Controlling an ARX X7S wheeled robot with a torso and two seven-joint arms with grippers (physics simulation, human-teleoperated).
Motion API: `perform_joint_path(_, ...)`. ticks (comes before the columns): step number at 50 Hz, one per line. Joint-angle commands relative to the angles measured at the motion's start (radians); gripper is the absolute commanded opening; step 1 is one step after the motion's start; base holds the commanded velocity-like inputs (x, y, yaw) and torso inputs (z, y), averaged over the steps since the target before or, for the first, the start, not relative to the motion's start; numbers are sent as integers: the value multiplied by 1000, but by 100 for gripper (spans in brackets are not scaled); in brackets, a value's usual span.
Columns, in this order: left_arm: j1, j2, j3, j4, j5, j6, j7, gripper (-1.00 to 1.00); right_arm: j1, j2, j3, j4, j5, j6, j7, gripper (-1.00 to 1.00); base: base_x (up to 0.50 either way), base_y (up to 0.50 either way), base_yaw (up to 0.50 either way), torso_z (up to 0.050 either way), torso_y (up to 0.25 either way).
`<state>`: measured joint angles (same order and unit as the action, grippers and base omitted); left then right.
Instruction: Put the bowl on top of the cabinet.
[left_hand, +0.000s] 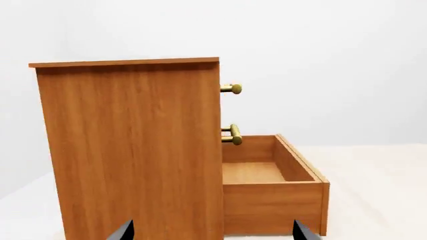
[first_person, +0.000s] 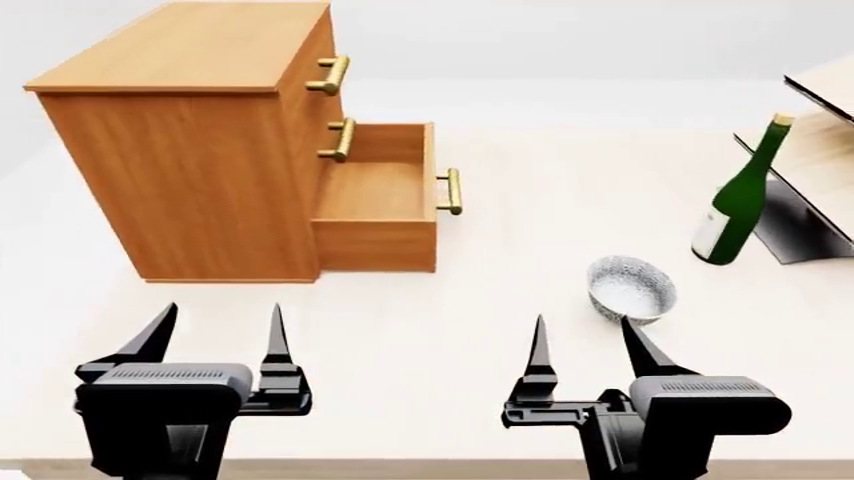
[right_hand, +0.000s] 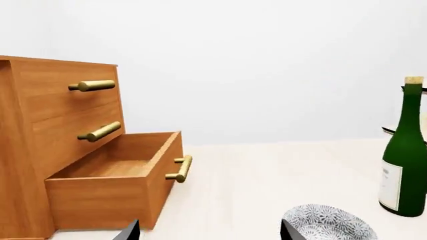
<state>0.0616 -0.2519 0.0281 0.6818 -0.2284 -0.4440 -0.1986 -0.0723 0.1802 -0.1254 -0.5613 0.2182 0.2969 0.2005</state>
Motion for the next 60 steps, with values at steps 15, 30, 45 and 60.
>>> perform_joint_path(15, 2, -16, 2, 18, -20, 0, -18, 100, -1, 20, -14, 1, 26, -24, 24, 100, 2, 500, 0, 0, 0)
perform_joint_path(30, 1, -26, -1, 40, -39, -12, -27, 100, 3, 32, -21, -13, 47, -62, 44, 100, 0, 33, 0, 0, 0)
perform_joint_path(45, 1, -34, 2, 42, -48, -9, -35, 100, -3, 44, -15, -20, 101, -114, 39, 100, 82, 0, 0, 0, 0)
perform_joint_path(60, -1, -43, -4, 57, -63, -14, -46, 100, -3, 54, -31, -7, 98, -133, 58, 100, 500, 0, 0, 0, 0)
